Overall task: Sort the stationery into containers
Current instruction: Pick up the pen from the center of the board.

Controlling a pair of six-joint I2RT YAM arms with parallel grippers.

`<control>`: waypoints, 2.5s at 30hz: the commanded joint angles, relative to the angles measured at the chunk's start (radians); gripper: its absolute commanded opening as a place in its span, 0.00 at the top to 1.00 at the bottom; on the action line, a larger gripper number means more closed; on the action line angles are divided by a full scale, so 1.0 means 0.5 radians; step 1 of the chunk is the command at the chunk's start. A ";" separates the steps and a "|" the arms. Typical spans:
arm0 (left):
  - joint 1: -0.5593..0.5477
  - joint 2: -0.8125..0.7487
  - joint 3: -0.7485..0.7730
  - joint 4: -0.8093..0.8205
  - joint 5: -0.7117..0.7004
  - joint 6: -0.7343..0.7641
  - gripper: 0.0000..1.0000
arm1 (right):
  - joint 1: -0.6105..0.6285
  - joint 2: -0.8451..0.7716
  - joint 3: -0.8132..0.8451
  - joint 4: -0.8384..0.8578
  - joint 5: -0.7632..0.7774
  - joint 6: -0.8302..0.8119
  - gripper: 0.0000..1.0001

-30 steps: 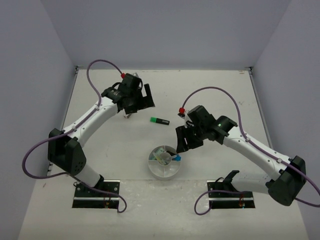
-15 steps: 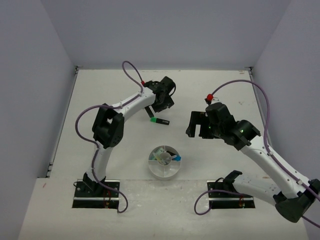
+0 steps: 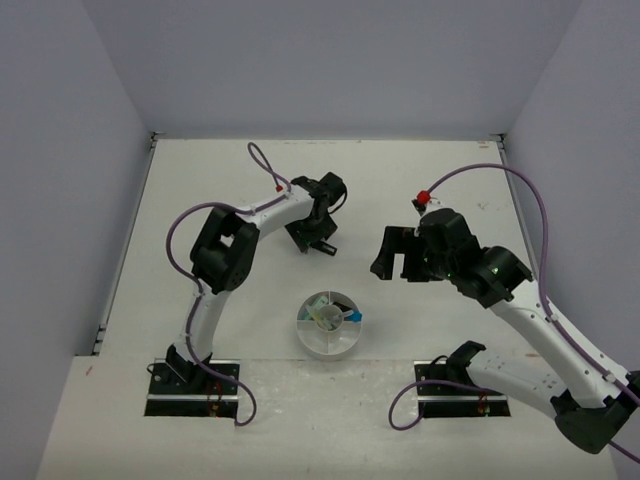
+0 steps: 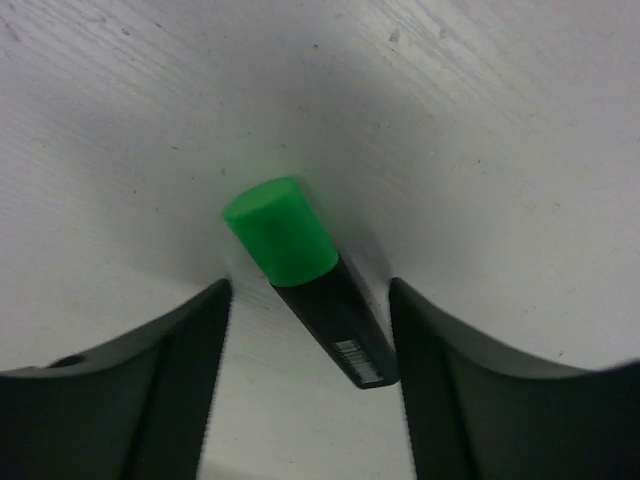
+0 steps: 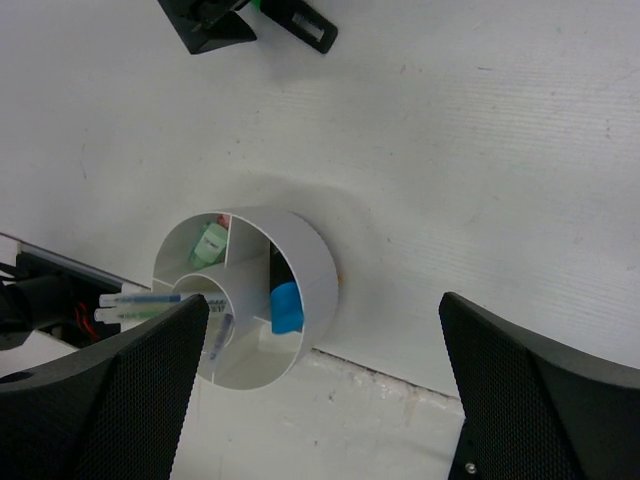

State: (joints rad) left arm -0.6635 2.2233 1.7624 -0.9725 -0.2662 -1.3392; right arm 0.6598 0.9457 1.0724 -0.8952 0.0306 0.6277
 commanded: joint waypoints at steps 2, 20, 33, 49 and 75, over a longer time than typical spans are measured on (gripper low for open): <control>0.017 0.027 -0.146 0.234 0.062 0.036 0.79 | -0.006 0.032 0.192 0.008 -0.105 -0.037 0.01; -0.035 -1.156 -1.024 2.523 1.298 1.859 1.00 | -0.658 0.110 0.242 0.506 -0.964 0.225 0.06; -0.296 -1.327 -1.217 2.687 1.505 1.888 1.00 | -0.688 0.293 0.472 0.550 -0.629 0.180 0.45; -0.303 -1.374 -1.155 2.733 1.544 1.819 1.00 | -0.681 0.389 0.451 0.530 -0.830 -0.038 0.61; -0.086 -1.940 -0.836 0.930 -0.268 1.505 0.00 | -0.506 -0.513 -0.762 1.494 -0.385 0.399 1.00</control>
State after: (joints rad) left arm -0.7918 1.3569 1.3358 -0.2320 -0.0571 -0.4741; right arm 0.3293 0.7880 0.8469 -0.3820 -0.2444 0.6846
